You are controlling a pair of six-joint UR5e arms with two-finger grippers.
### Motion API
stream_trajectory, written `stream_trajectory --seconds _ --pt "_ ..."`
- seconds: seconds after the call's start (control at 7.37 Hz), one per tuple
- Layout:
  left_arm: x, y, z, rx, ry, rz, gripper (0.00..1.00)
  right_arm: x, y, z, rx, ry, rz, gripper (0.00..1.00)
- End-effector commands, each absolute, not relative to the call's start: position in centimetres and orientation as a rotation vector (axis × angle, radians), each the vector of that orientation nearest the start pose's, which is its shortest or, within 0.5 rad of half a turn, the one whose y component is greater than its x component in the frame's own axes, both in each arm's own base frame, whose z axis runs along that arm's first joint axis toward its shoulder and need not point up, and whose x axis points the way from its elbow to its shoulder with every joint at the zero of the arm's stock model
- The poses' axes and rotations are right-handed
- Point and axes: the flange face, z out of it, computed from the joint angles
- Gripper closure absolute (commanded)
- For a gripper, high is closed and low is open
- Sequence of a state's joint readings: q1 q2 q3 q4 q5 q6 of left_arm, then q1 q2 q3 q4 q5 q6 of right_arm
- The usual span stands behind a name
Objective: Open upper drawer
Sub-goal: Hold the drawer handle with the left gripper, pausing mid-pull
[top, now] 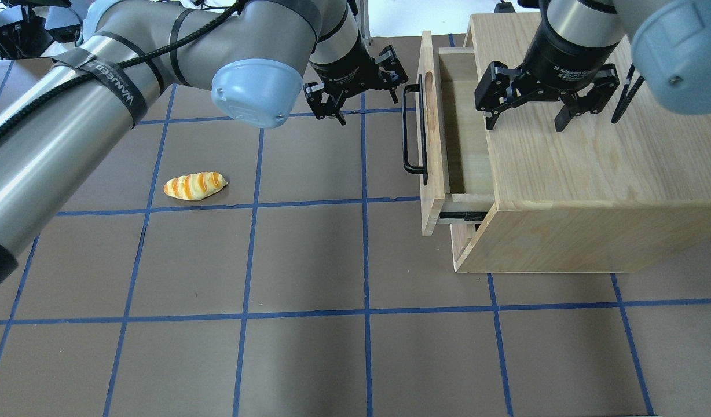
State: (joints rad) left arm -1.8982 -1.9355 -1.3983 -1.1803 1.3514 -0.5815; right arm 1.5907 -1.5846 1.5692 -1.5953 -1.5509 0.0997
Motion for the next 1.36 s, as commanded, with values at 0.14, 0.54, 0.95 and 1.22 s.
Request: stream_trajectory --seconds 0.14,0.54,0.95,1.22 --pt "-36.6 -56.6 40.1 -0.382 3.405 -0.118 0.0 14.5 -48.7 49.8 0.124 3.116 -0.06 0.0" --pt "-36.6 -56.8 39.2 -0.382 3.398 -0.098 0.0 14.5 -48.7 49.8 0.124 3.116 -0.06 0.0" --pt "-36.6 -56.8 39.9 -0.386 3.403 -0.11 0.0 14.4 -48.7 49.8 0.126 3.116 -0.06 0.0" --pt "-36.6 -56.6 40.7 -0.429 3.403 -0.118 0.0 14.5 -48.7 49.8 0.124 3.118 -0.06 0.0"
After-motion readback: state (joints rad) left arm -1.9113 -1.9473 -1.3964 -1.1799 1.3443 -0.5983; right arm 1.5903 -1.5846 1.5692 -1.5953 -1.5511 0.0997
